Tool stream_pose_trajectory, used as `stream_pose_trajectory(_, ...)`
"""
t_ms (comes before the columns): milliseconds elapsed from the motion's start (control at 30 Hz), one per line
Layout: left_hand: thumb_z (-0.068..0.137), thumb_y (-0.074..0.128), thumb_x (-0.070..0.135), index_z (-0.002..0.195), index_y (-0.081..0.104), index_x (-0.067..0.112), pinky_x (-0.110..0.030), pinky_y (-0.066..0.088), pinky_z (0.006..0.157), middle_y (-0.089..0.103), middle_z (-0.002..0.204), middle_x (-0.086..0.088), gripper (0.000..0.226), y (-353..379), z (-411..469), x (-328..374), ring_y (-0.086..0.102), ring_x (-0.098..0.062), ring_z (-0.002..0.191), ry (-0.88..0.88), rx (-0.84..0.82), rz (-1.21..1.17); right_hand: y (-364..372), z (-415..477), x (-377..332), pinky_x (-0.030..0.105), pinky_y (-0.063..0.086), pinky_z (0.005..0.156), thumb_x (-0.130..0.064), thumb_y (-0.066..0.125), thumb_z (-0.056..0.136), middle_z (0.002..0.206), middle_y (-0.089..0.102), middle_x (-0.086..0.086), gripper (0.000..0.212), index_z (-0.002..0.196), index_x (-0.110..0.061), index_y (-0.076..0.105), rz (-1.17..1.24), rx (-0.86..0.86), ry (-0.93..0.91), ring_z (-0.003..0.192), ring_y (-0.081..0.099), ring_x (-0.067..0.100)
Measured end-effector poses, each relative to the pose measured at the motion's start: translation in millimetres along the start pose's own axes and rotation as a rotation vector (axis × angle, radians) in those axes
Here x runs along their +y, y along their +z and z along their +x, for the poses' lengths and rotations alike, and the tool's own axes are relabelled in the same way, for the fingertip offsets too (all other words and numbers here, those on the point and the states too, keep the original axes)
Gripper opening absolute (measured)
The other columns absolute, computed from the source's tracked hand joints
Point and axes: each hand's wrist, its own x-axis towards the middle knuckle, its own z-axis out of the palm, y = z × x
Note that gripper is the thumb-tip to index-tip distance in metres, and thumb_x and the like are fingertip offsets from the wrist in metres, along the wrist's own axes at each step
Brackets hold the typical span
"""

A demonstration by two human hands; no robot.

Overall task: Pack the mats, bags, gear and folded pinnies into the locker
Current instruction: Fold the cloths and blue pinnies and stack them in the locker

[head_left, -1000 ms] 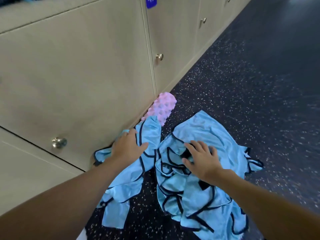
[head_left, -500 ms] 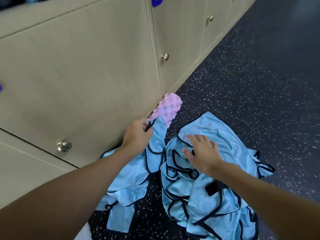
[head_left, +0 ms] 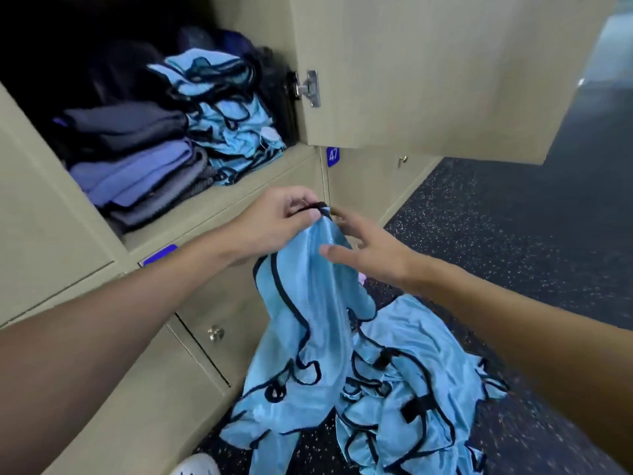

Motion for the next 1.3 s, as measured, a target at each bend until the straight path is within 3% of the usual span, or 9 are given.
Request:
stream_pose_trajectory(167,0.099,0.054,0.0,0.095,0.065,0.0,-0.02,0.042,0.063,0.062,0.075,0.002,0.012,-42.6,-27.6,59.9,0.05,-0.002,0.065,0.177,0.065,0.137,-7.9,-24.2,-68.1,0.045,0.054,0.092,-0.013,0.067,0.092,0.108,0.072,0.014,0.017,0.109,-0.007,0.067,-0.03,0.011,-0.058,0.095,0.068,0.018)
stream_pose_trajectory(300,0.099,0.051,0.0,0.092,0.061,0.003,-0.017,0.038,0.065,0.056,0.076,0.003,0.012,-65.6,-43.3,79.6,0.047,-0.005,0.069,0.237,0.238,0.148,-5.7,-38.6,-87.9,0.051,0.053,0.09,-0.016,0.067,0.092,0.106,0.069,0.024,0.018,0.102,0.0,0.065,-0.108,0.037,-0.021,0.086,0.064,0.022)
stream_pose_trajectory(400,0.098,0.051,-0.003,0.091,0.059,0.005,-0.019,0.039,0.071,0.055,0.082,-0.003,0.014,-71.8,-50.9,80.3,0.046,-0.006,0.073,0.261,0.309,0.185,0.7,-47.2,-87.3,0.041,0.054,0.079,-0.021,0.061,0.096,0.102,0.065,0.025,0.023,0.102,0.001,0.06,-0.203,0.066,-0.014,0.081,0.057,0.019)
stream_pose_trajectory(533,0.101,0.048,-0.002,0.088,0.055,0.013,-0.013,0.031,0.053,0.047,0.068,0.005,0.021,-57.2,-64.9,77.4,0.035,-0.001,0.054,0.184,0.307,0.13,11.5,-55.0,-85.7,0.019,0.041,0.058,-0.014,0.062,0.094,0.087,0.056,0.004,0.015,0.099,-0.003,0.053,-0.221,0.149,-0.051,0.072,0.051,0.014)
stream_pose_trajectory(667,0.1,0.053,0.001,0.091,0.057,0.01,-0.015,0.035,0.057,0.055,0.067,0.003,0.013,-48.5,-73.5,81.7,0.044,0.003,0.058,0.193,0.18,0.114,17.0,-56.8,-86.4,0.028,0.056,0.084,-0.012,0.073,0.087,0.115,0.066,-0.002,0.045,0.125,-0.023,0.051,0.04,-0.006,-0.027,0.1,0.067,0.017)
stream_pose_trajectory(800,0.09,0.069,0.005,0.095,0.067,0.007,-0.013,0.044,0.059,0.071,0.074,-0.003,0.006,-48.8,-78.4,84.1,0.055,0.0,0.061,0.132,0.131,0.015,20.0,-59.8,-90.5,0.016,0.048,0.061,-0.01,0.066,0.093,0.079,0.069,-0.003,0.007,0.096,-0.004,0.065,0.08,-0.059,-0.041,0.067,0.062,0.003)
stream_pose_trajectory(933,0.083,0.075,0.002,0.088,0.075,0.014,-0.015,0.055,0.073,0.078,0.086,0.004,0.013,-51.3,-76.2,83.5,0.069,-0.003,0.076,0.114,0.166,-0.018,16.2,-60.1,-85.5,0.03,0.049,0.073,-0.016,0.063,0.094,0.089,0.062,0.006,0.021,0.101,0.003,0.06,-0.064,-0.001,-0.048,0.079,0.057,0.013)
stream_pose_trajectory(1100,0.086,0.072,-0.002,0.087,0.071,0.013,-0.006,0.047,0.066,0.07,0.068,0.018,0.015,-59.2,-65.8,82.2,0.061,0.011,0.064,0.181,0.435,0.043,13.9,-68.7,-75.6,0.023,0.054,0.06,-0.002,0.062,0.092,0.098,0.073,0.008,0.022,0.11,-0.009,0.053,0.052,-0.071,0.081,0.079,0.069,0.016)
stream_pose_trajectory(1300,0.091,0.069,0.006,0.089,0.066,0.013,-0.007,0.043,0.069,0.067,0.083,-0.003,0.007,-72.9,-60.9,60.9,0.057,0.011,0.063,0.052,0.499,0.183,2.6,-70.4,-85.5,0.019,0.032,0.049,-0.008,0.057,0.096,0.064,0.043,-0.003,0.022,0.077,0.002,0.051,-0.203,0.158,-0.078,0.052,0.035,0.002)
